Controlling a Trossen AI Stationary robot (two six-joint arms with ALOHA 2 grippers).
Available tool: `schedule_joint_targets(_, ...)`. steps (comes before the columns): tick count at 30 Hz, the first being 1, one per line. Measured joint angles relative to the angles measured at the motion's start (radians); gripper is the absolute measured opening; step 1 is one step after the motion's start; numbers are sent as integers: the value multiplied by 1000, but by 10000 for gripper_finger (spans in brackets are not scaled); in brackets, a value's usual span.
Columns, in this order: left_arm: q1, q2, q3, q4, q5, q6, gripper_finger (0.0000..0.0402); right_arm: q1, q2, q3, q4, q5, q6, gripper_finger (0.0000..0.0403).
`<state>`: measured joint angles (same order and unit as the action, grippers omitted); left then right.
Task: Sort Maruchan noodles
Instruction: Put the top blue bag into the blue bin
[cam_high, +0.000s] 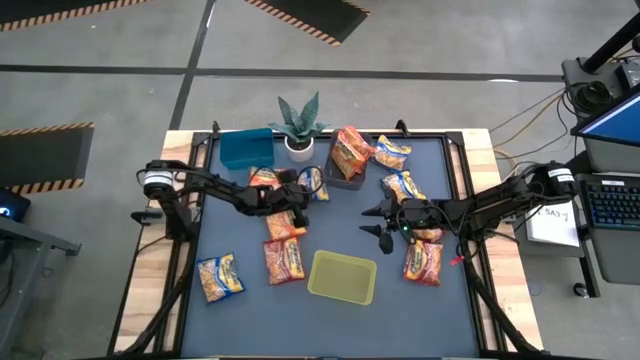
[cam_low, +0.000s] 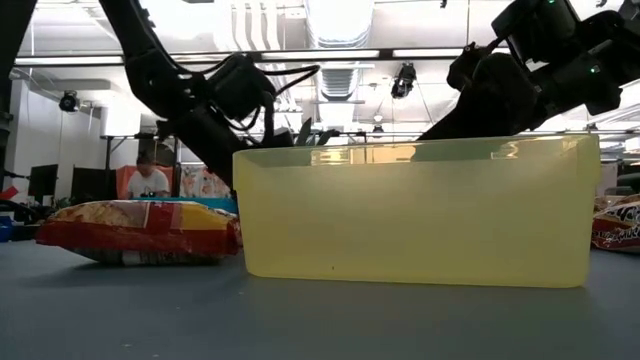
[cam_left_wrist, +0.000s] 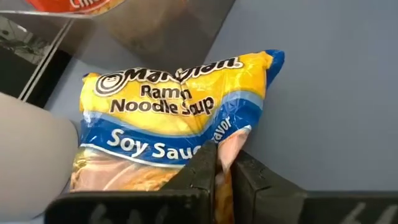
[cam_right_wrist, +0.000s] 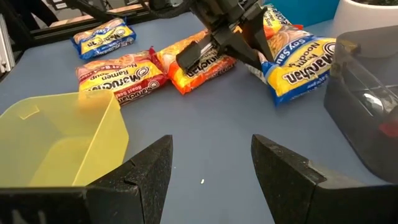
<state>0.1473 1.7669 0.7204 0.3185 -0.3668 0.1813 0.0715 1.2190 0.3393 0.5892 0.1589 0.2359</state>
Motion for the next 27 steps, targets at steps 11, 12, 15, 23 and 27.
schedule_joint_targets(11, -10, -366, 0, -163, 18, -152, 0, 0, 0, 0, 0, 0, 0, 206)
schedule_joint_targets(12, -10, -409, 0, -186, 15, -174, 0, 0, 0, 0, 0, 0, 0, 206)
schedule_joint_targets(15, -9, -538, 0, -263, -37, -243, 0, 0, 0, 0, 0, -1, 0, 206)
schedule_joint_targets(23, 12, -833, 1, -495, -433, -335, 0, 0, 0, 0, 0, -2, 9, 206)
schedule_joint_targets(27, 108, -917, 1, -537, -488, -357, 0, 0, 0, 0, 0, -2, 10, 206)
